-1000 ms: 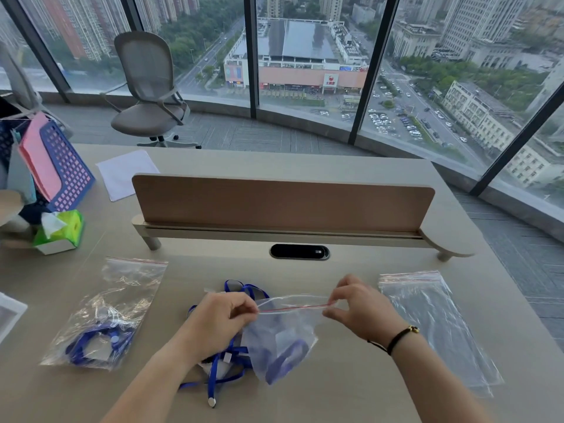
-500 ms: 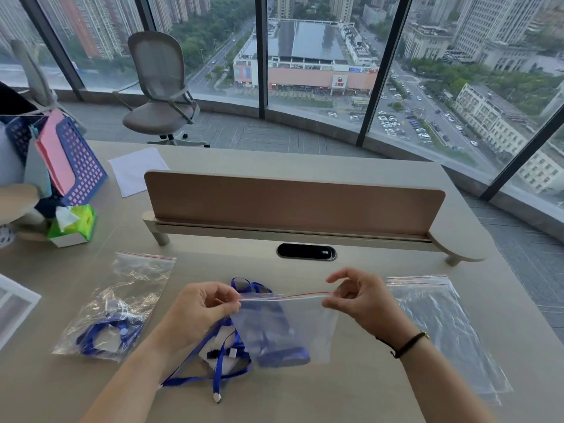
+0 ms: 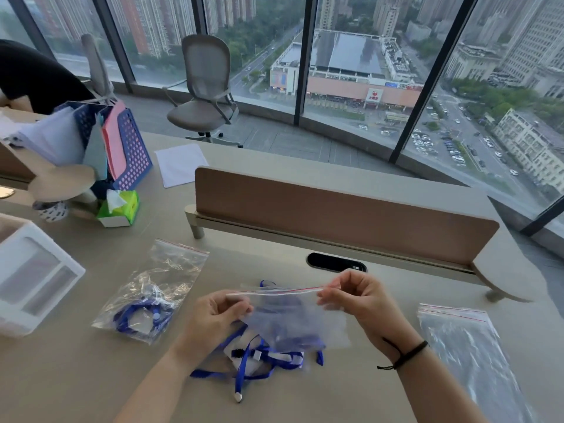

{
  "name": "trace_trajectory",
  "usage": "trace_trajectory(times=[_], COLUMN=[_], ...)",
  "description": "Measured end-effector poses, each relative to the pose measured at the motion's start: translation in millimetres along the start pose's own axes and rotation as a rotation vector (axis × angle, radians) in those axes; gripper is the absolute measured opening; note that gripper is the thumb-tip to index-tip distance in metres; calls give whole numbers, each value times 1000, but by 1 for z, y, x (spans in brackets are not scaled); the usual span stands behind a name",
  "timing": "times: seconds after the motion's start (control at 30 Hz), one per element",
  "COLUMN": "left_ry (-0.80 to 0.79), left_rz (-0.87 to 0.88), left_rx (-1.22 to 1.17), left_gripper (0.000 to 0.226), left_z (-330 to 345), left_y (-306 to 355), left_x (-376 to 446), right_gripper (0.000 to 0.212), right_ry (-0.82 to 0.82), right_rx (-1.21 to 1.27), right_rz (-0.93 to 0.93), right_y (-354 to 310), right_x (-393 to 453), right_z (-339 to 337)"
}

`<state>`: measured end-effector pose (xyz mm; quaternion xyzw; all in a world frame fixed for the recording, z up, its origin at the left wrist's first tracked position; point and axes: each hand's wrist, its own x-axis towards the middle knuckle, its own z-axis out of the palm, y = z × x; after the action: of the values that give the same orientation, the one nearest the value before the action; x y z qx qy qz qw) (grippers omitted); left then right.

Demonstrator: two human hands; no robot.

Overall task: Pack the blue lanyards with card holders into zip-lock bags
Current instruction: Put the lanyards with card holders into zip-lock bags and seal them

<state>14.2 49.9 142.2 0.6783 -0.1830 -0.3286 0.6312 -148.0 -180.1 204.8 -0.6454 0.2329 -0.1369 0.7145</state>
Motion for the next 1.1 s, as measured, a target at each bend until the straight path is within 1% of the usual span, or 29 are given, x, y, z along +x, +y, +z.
trace_trajectory(times=[0.1, 0.2, 0.27, 0.3, 0.4, 0.6, 0.73, 0.87, 1.0, 1.1], left_ry=[158, 225, 249, 273, 342, 497, 547, 569, 529, 487], left_rz=[74, 65, 70, 77, 81, 88, 99, 88, 54, 28], left_rx=[-16, -80, -120, -96, -33, 42, 121, 140, 173, 237], left_gripper=[13, 10, 18, 20, 13, 11, 10, 10, 12, 13], left_z=[-27, -60, -80, -94, -138, -229, -282, -317, -338, -350], left_y=[0, 3, 3, 3, 3, 2, 0, 1, 0, -5], left_x=[-4, -7, -6, -7, -9, -7, 1, 9, 32, 60], right_gripper=[11, 10, 11, 10, 8, 9, 10, 10, 10, 9], right_ry=[-27, -81, -117, -140, -190, -314, -379, -430, -373, -307], right_rx=[-81, -202, -251, -250, -224, -282, -316, -324, -272, -297], right_rz=[4, 25, 34, 36, 52, 75, 73, 68, 105, 122], right_y=[4, 9, 10, 11, 14, 29, 39, 44, 45, 49], right_x=[10, 23, 29, 35, 52, 88, 107, 124, 148, 174], right_z=[16, 38, 52, 64, 107, 201, 252, 284, 301, 311])
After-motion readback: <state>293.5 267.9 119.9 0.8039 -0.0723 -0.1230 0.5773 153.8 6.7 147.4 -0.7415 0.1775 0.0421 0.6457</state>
